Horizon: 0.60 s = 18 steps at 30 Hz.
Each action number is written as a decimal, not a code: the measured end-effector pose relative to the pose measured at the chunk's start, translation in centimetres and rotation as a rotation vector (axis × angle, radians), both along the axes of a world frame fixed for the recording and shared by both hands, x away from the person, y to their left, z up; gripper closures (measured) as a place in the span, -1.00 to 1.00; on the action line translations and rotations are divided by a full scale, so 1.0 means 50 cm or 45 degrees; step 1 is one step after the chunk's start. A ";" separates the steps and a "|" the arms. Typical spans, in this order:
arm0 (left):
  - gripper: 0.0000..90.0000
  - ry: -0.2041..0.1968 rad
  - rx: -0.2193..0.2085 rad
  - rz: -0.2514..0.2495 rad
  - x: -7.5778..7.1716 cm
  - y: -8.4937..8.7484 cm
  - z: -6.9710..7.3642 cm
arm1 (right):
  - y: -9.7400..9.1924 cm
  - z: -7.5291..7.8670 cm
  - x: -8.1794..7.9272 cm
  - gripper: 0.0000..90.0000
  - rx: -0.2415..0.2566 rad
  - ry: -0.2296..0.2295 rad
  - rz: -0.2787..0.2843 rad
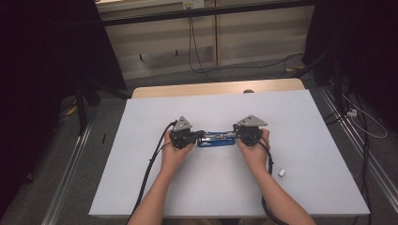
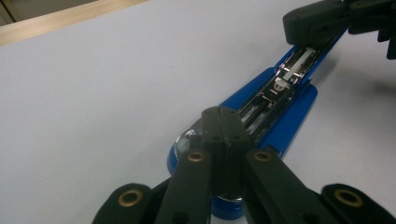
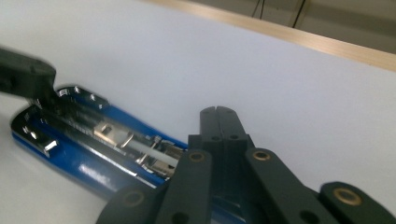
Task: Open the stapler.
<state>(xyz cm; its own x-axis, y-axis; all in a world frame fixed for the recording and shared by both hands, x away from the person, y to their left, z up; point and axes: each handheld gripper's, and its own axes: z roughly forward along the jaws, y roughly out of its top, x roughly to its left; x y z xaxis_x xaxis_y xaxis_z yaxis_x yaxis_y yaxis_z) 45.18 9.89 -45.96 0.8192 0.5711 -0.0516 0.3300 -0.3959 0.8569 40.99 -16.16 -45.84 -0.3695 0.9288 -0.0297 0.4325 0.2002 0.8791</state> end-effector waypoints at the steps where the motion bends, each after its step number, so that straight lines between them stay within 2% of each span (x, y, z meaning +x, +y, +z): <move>1: 1.00 0.005 -0.003 0.002 0.000 0.001 0.000 | -0.011 0.000 -0.001 1.00 -0.002 -0.001 -0.004; 5: 1.00 0.027 -0.029 0.009 0.001 0.003 -0.002 | -0.016 0.002 -0.001 1.00 -0.009 -0.005 0.015; 11: 1.00 0.035 -0.035 0.014 0.003 0.004 -0.002 | -0.025 0.005 -0.007 1.00 0.031 0.006 0.063; 13: 1.00 0.051 -0.065 0.021 0.003 0.006 -0.001 | -0.031 0.008 -0.011 0.99 0.038 0.004 0.092; 15: 1.00 0.056 -0.114 0.019 0.004 0.010 0.004 | -0.038 0.012 -0.017 0.86 0.045 0.000 0.096; 16: 0.99 0.075 -0.127 0.016 0.003 0.010 0.007 | -0.043 0.015 -0.021 0.84 0.047 -0.001 0.104; 18: 0.76 0.105 -0.151 0.002 0.002 0.007 0.007 | -0.055 0.021 -0.031 0.77 0.067 -0.007 0.130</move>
<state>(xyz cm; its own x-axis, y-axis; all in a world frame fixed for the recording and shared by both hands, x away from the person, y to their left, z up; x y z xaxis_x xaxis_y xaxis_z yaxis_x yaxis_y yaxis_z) 45.30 10.25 -45.63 0.8087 0.5579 -0.1862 0.4018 -0.2927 0.8677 39.42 -18.90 -44.80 -0.4623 0.8866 0.0159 0.4073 0.1964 0.8919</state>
